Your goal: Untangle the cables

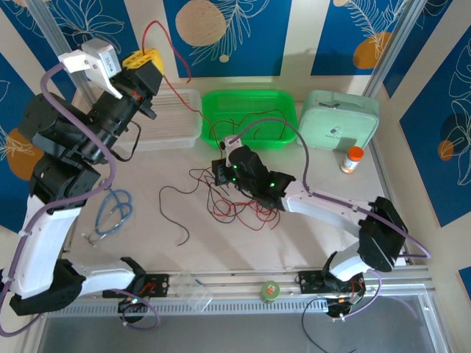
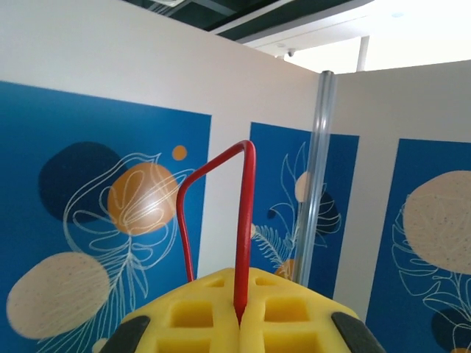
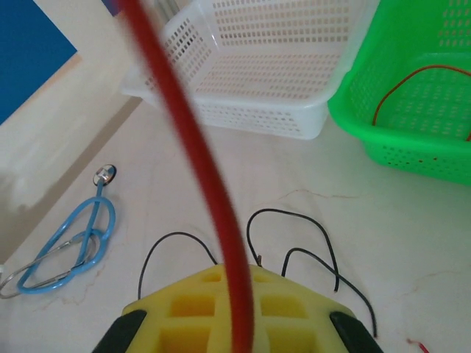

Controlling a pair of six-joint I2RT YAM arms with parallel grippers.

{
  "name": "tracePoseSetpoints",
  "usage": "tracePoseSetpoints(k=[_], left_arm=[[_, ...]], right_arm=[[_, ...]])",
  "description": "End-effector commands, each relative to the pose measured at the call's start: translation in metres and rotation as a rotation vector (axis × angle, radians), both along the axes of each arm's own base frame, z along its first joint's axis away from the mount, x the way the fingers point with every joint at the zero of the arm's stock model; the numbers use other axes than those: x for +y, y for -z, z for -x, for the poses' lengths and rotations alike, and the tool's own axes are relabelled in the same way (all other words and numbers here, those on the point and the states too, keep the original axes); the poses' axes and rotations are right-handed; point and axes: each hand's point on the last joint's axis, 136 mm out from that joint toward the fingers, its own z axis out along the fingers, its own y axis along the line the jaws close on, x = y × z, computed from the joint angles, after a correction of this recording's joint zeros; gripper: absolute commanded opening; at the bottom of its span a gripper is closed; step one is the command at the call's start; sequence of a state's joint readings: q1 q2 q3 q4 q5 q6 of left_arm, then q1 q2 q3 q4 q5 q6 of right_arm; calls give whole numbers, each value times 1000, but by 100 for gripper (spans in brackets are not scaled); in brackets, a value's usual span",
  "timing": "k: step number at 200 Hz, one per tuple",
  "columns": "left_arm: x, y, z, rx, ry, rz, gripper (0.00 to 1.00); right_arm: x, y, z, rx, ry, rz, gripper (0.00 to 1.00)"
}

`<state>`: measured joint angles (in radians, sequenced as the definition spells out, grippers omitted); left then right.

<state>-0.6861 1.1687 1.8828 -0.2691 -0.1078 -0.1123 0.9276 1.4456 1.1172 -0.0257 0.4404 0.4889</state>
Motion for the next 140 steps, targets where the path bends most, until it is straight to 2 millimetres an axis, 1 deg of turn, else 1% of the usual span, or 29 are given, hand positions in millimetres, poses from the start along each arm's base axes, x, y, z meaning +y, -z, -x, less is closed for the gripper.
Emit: tracePoseSetpoints(k=[1, 20, 21, 42, 52, 66, 86, 98, 111, 126, 140], left_arm=[[12, 18, -7, 17, -100, -39, 1], [10, 53, -19, 81, -135, -84, 1], [10, 56, -20, 85, -136, -87, 1], [-1, 100, -32, 170, -127, -140, 1], [-9, 122, -36, 212, -102, -161, 1], [-26, 153, -40, 270, -35, -189, 0], [-53, 189, -43, 341, 84, -200, 0], [-68, 205, -42, 373, 152, -199, 0], [-81, 217, -42, 398, 209, -196, 0], [-90, 225, -41, 410, 244, -193, 0], [-97, 230, -40, 416, 264, -197, 0]], right_arm=[[-21, -76, 16, -93, -11, -50, 0], [-36, -125, 30, -137, -60, -85, 0], [-36, -125, 30, -137, -60, -85, 0], [-54, -169, 39, -148, -105, -144, 0], [-61, -187, 40, -151, -122, -171, 0], [-70, -211, 41, -161, -139, -203, 0], [-81, -241, 40, -185, -152, -237, 0], [-85, -256, 41, -199, -164, -252, 0], [-87, -271, 43, -210, -183, -264, 0], [-92, -285, 44, -232, -189, -277, 0], [-95, -293, 43, -245, -191, -285, 0]])
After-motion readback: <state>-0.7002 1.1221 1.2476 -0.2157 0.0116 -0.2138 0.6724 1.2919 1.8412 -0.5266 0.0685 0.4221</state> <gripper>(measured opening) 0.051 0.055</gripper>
